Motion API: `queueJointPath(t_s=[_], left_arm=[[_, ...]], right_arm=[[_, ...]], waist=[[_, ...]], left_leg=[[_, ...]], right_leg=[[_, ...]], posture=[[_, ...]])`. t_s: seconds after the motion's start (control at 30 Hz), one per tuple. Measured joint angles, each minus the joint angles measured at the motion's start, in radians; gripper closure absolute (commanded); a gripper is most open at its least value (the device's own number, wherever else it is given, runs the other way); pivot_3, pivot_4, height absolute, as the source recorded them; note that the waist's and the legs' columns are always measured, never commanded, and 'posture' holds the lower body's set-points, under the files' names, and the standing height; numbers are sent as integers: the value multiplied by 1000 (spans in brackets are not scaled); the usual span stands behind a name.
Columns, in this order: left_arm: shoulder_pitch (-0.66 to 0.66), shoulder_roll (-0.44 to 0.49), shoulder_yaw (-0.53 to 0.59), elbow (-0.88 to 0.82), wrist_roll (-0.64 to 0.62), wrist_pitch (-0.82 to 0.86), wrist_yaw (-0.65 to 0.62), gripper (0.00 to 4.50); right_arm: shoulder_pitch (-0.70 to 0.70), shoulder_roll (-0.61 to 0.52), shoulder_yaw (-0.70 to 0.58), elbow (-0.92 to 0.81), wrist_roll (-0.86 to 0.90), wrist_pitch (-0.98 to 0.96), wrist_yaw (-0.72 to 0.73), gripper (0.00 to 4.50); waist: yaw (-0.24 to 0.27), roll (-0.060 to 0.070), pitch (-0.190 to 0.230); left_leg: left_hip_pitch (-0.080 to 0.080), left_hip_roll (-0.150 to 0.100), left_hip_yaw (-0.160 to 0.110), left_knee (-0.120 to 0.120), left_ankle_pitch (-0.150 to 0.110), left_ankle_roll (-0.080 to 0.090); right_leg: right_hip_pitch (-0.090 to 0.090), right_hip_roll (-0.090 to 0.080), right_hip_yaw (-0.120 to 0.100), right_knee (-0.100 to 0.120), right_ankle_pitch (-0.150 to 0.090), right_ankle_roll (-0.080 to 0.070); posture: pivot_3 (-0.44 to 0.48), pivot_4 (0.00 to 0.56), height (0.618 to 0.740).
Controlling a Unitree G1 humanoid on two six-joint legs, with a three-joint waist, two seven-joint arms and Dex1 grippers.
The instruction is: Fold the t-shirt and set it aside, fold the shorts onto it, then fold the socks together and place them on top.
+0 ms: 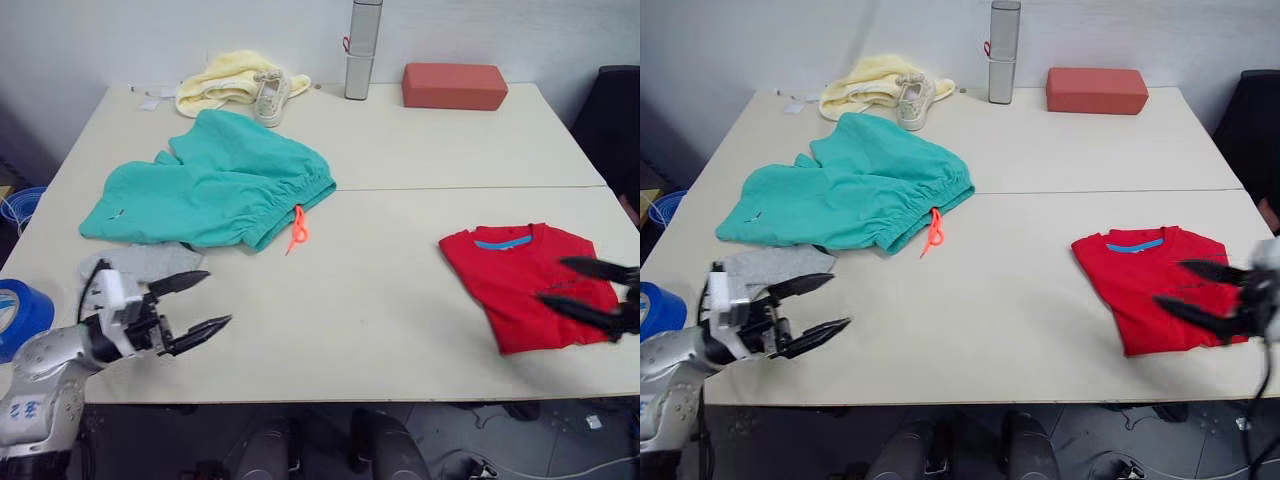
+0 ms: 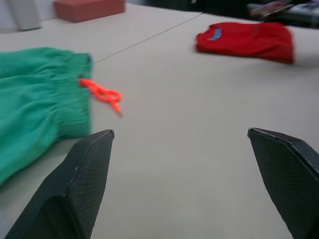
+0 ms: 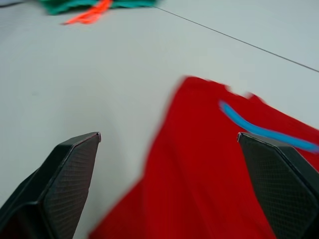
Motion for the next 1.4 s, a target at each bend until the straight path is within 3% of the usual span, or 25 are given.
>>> queueJointPath(t_s=[0.13, 0.17, 0.5, 0.63, 0.7, 0.9, 1.13, 1.27, 1.4], left_arm=[[172, -23, 188, 45, 5, -44, 58, 0], [201, -27, 211, 53, 5, -49, 64, 0], [416, -85, 401, 120, 0, -100, 81, 0], [413, -69, 411, 123, -3, -83, 90, 0], [377, -39, 403, 133, -2, -68, 98, 0], [175, 52, 325, 152, -13, -1, 104, 0], [-46, 135, 130, 218, 31, 54, 63, 0], [-318, 201, -47, 405, 154, 16, 19, 0], [-629, 184, -253, 639, 329, -43, 8, 0]], right_arm=[[-16, 290, 58, -73, 36, -283, 29, 11], [-3, 307, 80, -66, 32, -330, 51, 11], [72, 307, 117, 200, -33, -625, 169, 11], [91, 312, 115, 230, -23, -657, 162, 11], [105, 336, 118, 183, -16, -642, 108, 11], [111, 367, 151, -44, -159, -416, -314, 11], [115, 366, 199, -170, -175, -359, -417, 11], [101, 367, 207, -242, -166, -328, -471, 11], [68, 385, 206, -282, -149, -356, -500, 11]], waist=[[-9, -7, -2], [-9, -6, -1], [-3, -8, -2], [-4, -8, -1], [-1, -8, -1], [-2, -8, -2], [-6, -8, -1], [-13, -3, 2], [25, -6, 3]], left_leg=[[3, 1, 0, -3, -1, -1], [3, 1, 0, -3, -1, -1], [13, 0, -1, -8, -5, 5], [15, 1, -1, -9, -5, 4], [15, 1, -1, -9, -4, 3], [14, 1, -1, -9, -3, -1], [14, 1, -1, -10, 0, -9], [13, -10, -38, -11, 14, 2], [13, -13, -32, -8, 12, -1]], right_leg=[[1, 1, 0, 0, -1, -3], [1, 1, 0, 0, -1, -3], [9, -2, 0, -5, -4, -7], [9, -2, 0, -3, -12, -21], [9, -2, -1, -2, -12, -21], [7, -2, 0, 1, -11, -20], [6, -1, -2, 6, -8, -13], [28, -11, -41, 5, -9, -6], [24, -15, -36, 11, -11, -6]], posture=[[0, 150, 740], [0, 150, 740], [0, 150, 740], [0, 150, 740], [0, 150, 740], [0, 150, 740], [0, 150, 740], [0, 150, 740], [0, 150, 740]])
